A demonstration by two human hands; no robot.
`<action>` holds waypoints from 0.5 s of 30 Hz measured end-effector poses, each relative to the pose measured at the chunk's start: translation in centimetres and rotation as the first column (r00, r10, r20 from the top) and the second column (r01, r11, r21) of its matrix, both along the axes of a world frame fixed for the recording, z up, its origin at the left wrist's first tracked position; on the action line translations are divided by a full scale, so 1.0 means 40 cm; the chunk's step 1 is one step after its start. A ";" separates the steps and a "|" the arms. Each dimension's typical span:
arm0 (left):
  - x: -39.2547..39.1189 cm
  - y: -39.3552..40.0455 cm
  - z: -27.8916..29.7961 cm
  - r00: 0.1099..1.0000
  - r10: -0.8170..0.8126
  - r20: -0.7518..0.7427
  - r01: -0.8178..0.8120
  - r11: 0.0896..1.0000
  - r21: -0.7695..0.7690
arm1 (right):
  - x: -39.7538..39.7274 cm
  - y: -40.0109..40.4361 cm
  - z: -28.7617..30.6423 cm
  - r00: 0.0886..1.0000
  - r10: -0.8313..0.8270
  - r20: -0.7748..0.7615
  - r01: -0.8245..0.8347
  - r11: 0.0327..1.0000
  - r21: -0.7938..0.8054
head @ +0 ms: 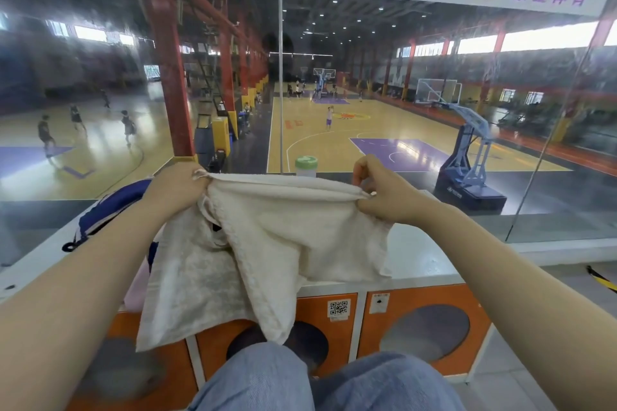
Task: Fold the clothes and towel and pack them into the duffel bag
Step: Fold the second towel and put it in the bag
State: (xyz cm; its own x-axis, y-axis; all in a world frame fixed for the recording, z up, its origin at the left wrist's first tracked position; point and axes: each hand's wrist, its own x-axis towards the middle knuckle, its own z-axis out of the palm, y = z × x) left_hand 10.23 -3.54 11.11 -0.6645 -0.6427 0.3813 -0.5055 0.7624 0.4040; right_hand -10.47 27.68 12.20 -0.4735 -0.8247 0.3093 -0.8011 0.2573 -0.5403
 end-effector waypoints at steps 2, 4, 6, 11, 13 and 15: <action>0.004 -0.020 -0.018 1.000 0.019 0.021 -0.019 1.000 0.024 | -0.006 0.012 -0.001 0.988 0.052 0.148 -0.050 0.999 -0.012; 0.009 -0.031 -0.029 0.999 0.026 0.034 -0.027 0.999 0.030 | -0.012 0.026 -0.004 0.942 0.120 0.314 -0.130 0.991 0.011; 0.012 -0.037 -0.038 0.999 0.025 0.038 -0.026 0.999 0.037 | -0.016 0.035 -0.011 0.875 0.157 0.458 -0.163 0.986 -0.026; 0.005 -0.022 -0.044 0.997 -0.024 0.078 0.023 1.000 0.015 | -0.018 0.022 -0.025 0.765 0.132 0.631 0.016 0.975 -0.223; 0.005 -0.009 -0.039 0.992 -0.047 0.116 0.047 0.999 0.002 | -0.014 0.029 -0.018 0.607 0.247 0.755 -0.019 0.955 -0.297; 0.008 -0.011 -0.041 0.996 -0.040 0.083 0.038 0.999 0.027 | -0.020 0.048 -0.009 0.452 0.377 0.809 -0.079 0.920 -0.385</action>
